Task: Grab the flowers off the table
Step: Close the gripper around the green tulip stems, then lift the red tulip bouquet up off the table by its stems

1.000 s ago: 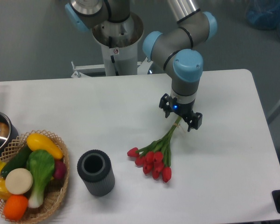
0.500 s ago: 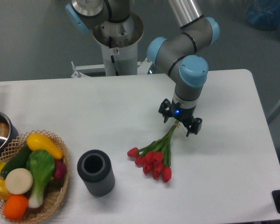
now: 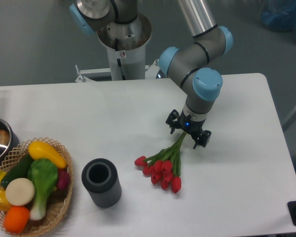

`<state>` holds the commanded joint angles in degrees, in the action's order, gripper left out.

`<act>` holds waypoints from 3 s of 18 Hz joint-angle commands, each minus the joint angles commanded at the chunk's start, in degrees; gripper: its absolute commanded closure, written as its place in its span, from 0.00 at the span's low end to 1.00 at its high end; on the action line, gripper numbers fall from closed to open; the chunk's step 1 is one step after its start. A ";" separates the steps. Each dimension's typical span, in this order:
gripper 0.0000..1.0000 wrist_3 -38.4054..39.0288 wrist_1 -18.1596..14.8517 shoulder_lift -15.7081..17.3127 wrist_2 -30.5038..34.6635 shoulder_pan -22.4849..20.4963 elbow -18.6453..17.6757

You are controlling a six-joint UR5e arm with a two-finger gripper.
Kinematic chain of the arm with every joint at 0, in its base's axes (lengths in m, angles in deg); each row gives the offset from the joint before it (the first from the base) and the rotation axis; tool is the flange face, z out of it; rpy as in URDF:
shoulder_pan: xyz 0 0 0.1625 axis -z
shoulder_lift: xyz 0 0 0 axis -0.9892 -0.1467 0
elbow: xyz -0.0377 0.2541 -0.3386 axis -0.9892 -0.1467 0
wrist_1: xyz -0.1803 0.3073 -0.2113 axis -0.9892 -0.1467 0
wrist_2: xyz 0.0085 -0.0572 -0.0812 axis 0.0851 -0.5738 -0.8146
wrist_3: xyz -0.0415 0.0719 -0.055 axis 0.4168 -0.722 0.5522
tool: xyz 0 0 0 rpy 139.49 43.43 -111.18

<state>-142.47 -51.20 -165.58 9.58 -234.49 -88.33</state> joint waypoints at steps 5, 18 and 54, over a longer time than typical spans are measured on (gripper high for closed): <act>0.22 0.17 0.00 -0.09 0.26 0.09 -0.09; 0.60 0.18 0.00 -0.26 0.26 0.09 0.44; 0.82 11.15 -0.44 11.77 -12.12 2.11 8.61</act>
<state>-131.32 -51.64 -153.80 -2.54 -232.39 -79.72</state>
